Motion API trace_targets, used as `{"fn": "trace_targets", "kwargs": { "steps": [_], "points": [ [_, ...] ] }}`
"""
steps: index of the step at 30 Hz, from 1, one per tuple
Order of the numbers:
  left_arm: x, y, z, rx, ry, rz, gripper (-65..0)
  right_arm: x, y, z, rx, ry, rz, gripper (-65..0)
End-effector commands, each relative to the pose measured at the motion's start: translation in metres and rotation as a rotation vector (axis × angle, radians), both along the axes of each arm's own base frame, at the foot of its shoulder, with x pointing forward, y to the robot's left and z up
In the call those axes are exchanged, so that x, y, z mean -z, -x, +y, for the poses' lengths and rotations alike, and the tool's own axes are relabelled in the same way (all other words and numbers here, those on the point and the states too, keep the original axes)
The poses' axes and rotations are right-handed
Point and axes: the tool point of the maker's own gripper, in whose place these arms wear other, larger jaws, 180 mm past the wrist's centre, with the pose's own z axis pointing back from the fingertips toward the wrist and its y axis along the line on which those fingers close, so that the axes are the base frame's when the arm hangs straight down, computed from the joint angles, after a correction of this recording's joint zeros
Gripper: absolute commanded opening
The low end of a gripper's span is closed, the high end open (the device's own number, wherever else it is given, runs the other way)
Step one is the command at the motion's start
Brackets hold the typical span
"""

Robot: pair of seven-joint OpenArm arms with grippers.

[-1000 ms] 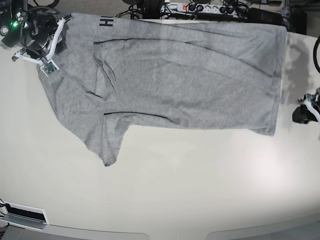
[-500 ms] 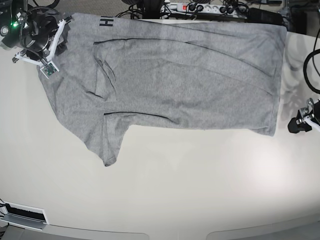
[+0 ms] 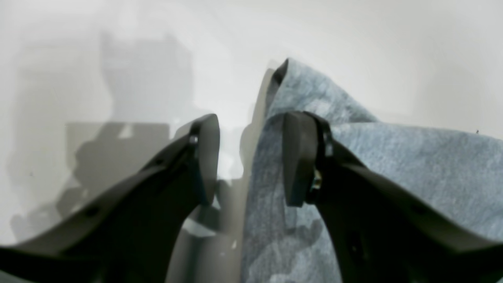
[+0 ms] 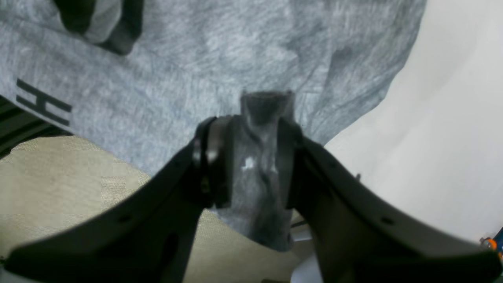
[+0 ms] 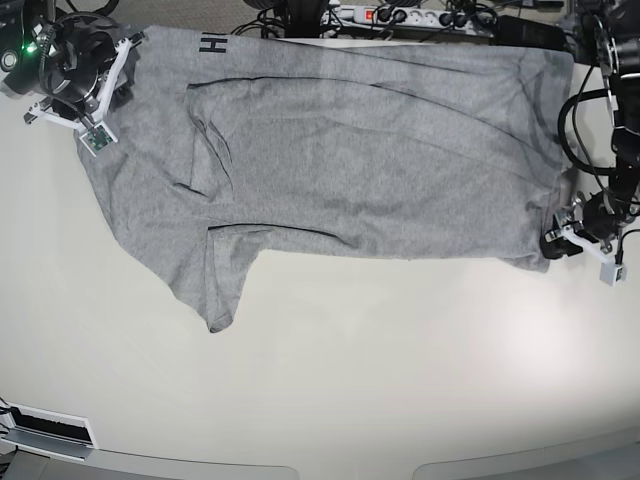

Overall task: Layout the t-shirt on the table in an organized manner, then fold the t-shirt properly
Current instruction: 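Release and move both grippers to the shirt's hem corners, grasp them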

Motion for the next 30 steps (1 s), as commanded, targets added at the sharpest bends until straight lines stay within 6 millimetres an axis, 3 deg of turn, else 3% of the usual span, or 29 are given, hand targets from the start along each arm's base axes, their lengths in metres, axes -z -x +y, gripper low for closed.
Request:
{"fn": "trace_targets", "kwargs": {
  "steps": [1, 9, 12, 14, 15, 17, 23, 26, 30],
  "points": [
    [-0.01, -0.008, 0.005, 0.004, -0.014, -0.018, -37.1, -0.006, -0.006, -0.002, -0.007, 0.006, -0.026, -43.8],
    [0.003, 0.001, -0.04, 0.218, 0.013, 0.045, -38.9, -0.009, -0.014, 0.003, -0.009, -0.026, -0.074, -43.8],
    [0.003, -0.004, -0.041, 0.216, -0.006, 0.051, -48.2, -0.012, -0.021, 0.009, 0.006, -0.06, -0.115, -43.7],
    [-0.001, -0.012, -0.034, 0.166, -0.014, 0.038, -57.9, -0.016, -0.033, 0.009, 0.027, -0.069, -0.165, -38.9],
    [-0.003, -0.016, -0.03, 0.136, -0.021, 0.036, -63.1, -0.019, -0.04, 0.007, 0.039, -0.066, -0.191, -34.5],
    [-0.007, -0.024, -0.023, 0.087, -0.033, 0.029, -65.0, -0.028, -0.059, 0.005, 0.066, -0.064, -0.255, -27.8],
    [-0.014, -0.033, -0.021, 0.07, -0.037, 0.013, -65.0, -0.053, -0.126, -0.005, 0.137, -0.085, -0.426, -26.6],
    [-0.014, -0.033, -0.021, 0.07, -0.038, 0.014, -65.0, -0.044, -0.158, -0.019, 0.186, -0.104, -0.432, -26.6],
    [-0.012, -0.031, -0.02, 0.077, -0.05, 0.022, -65.0, -0.017, -0.192, -0.027, 0.245, -0.225, -0.357, -26.6]
  ]
}}
